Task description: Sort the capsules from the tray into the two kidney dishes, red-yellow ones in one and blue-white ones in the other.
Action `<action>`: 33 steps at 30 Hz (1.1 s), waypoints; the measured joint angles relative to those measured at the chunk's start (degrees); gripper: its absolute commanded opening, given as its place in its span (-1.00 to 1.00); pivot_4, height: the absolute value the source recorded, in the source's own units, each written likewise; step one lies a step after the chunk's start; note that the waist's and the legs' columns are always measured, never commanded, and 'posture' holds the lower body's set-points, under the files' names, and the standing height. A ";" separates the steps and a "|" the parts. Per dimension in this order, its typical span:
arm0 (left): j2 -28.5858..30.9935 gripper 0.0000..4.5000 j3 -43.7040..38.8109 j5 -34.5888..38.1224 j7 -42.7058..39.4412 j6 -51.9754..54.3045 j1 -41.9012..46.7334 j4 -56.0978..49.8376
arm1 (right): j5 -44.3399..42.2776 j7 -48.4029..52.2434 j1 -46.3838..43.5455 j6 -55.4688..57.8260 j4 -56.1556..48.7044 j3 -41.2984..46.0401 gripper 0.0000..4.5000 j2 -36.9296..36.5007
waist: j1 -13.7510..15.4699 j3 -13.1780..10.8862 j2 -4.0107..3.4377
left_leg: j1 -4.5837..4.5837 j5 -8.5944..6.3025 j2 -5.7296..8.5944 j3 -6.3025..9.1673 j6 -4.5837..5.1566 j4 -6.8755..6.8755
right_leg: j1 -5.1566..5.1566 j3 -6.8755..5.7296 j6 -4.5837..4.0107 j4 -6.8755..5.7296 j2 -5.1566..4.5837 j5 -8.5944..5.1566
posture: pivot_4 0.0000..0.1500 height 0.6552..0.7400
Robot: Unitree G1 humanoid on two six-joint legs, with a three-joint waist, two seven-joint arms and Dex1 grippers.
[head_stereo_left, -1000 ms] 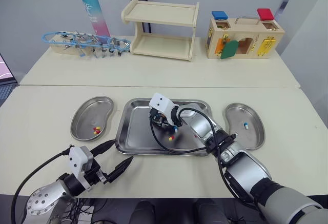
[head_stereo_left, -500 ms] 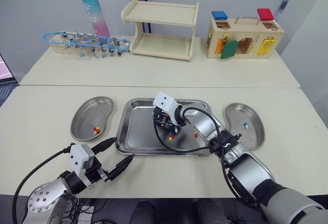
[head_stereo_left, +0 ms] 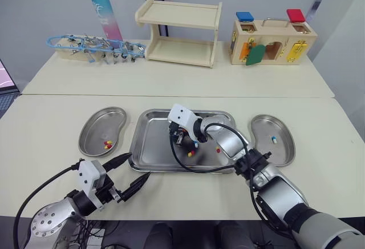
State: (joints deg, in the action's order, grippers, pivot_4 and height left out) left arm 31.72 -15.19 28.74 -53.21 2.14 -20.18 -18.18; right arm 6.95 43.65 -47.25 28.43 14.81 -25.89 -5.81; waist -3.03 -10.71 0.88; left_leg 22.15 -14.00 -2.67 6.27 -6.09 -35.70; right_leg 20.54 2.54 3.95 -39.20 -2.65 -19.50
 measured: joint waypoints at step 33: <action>1.84 1.00 15.04 2.74 -14.70 3.65 17.61 -1.49 | -15.31 5.73 33.89 22.16 -34.63 31.06 -0.24 -48.05 | 0.82 -0.07 -0.09 | 0.19 0.00 0.04 -0.04 0.01 -0.07 | -0.03 0.00 0.02 0.17 -0.01 0.01 | 1.00 1.00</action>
State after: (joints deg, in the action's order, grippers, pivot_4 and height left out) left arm 33.56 -0.15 31.47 -67.91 5.79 -2.57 -19.67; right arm -8.35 49.39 -13.36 50.59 -19.82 5.17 -53.87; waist -2.21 -10.77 0.79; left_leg 22.35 -14.00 -2.62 6.23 -6.08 -35.78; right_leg 20.51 2.54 3.98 -39.03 -2.67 -19.49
